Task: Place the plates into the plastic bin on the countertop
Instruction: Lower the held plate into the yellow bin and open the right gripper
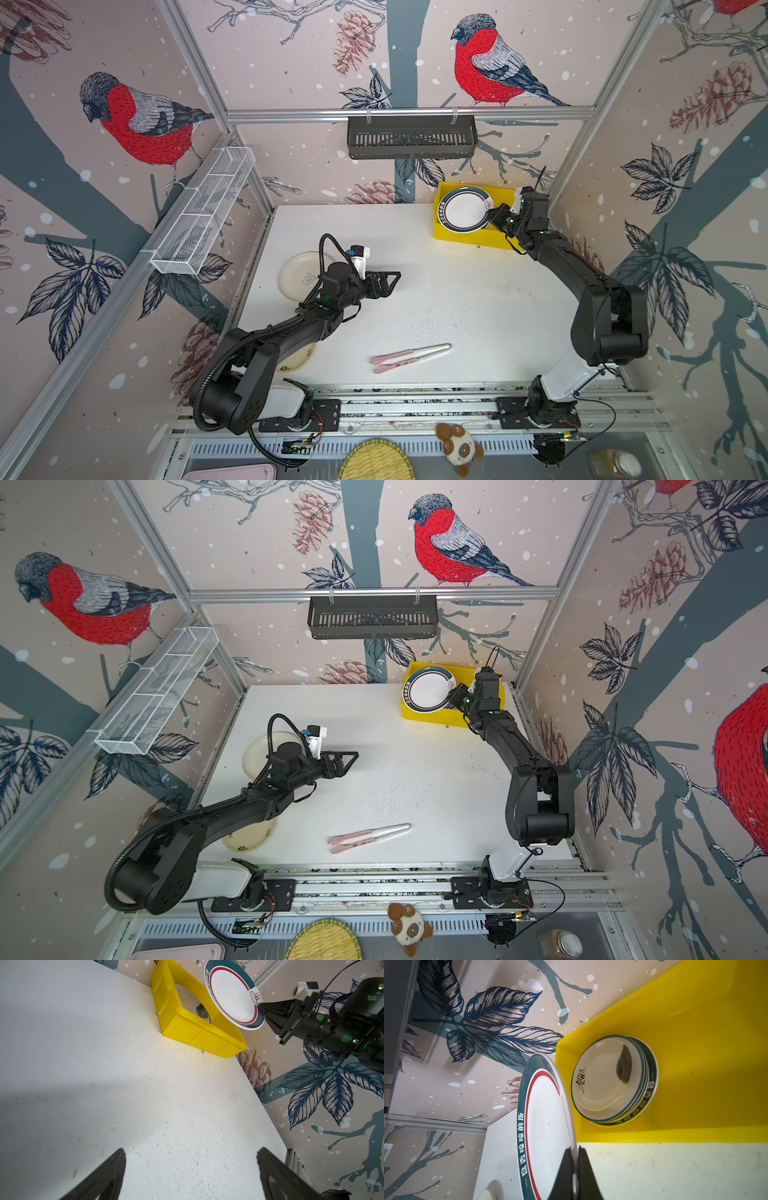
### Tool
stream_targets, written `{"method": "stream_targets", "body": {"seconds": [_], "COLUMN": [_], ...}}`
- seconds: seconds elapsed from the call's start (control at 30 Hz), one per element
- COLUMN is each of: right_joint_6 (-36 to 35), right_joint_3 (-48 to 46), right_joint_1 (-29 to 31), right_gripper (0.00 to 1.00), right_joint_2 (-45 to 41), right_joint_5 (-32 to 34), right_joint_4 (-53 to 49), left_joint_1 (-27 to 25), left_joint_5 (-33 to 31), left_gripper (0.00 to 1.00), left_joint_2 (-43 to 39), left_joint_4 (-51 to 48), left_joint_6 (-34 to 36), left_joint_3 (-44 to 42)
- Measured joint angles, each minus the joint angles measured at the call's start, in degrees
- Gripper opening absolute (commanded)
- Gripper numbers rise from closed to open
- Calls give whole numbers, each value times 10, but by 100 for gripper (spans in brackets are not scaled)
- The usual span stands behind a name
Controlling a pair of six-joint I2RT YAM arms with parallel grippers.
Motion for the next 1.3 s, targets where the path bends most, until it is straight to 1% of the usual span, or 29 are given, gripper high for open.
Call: {"method": "stream_targets", "body": {"seconds": [0.2, 0.5, 0.77, 0.93, 1.03, 1.1, 1.17, 1.23, 1.27, 1.3], "right_joint_6": [0, 0, -6, -17, -22, -31, -40, -51, -58, -65], "right_joint_3": [45, 157, 281, 325, 340, 346, 349, 351, 353, 353], "right_joint_1": [-10, -22, -26, -21, -15, -8, -2, 4, 8, 10], "right_gripper": [0, 0, 0, 0, 5, 14, 33, 48, 56, 61], "right_joint_2": [57, 159, 273, 315, 324, 324, 324, 324, 324, 322], "right_joint_5": [15, 33, 67, 83, 99, 111, 118, 127, 135, 141], "right_joint_4": [2, -5, -65, -103, -120, -127, -130, -143, -152, -158], "left_joint_1": [0, -1, -1, -1, -1, -1, -1, 0, 0, 0], "left_joint_5": [-16, -61, -94, -113, -119, -125, -134, -142, -148, -149], "left_gripper": [98, 98, 98, 98, 98, 98, 98, 98, 98, 98], "left_joint_2": [-16, -55, -74, -77, -79, -81, -82, -82, -82, -82], "left_joint_4": [-24, -68, -98, -110, -123, -128, -131, -140, -144, -147], "left_joint_6": [11, 29, 37, 41, 41, 41, 43, 45, 46, 48], "left_joint_3": [1, 6, 5, 7, 10, 11, 13, 17, 22, 25]}}
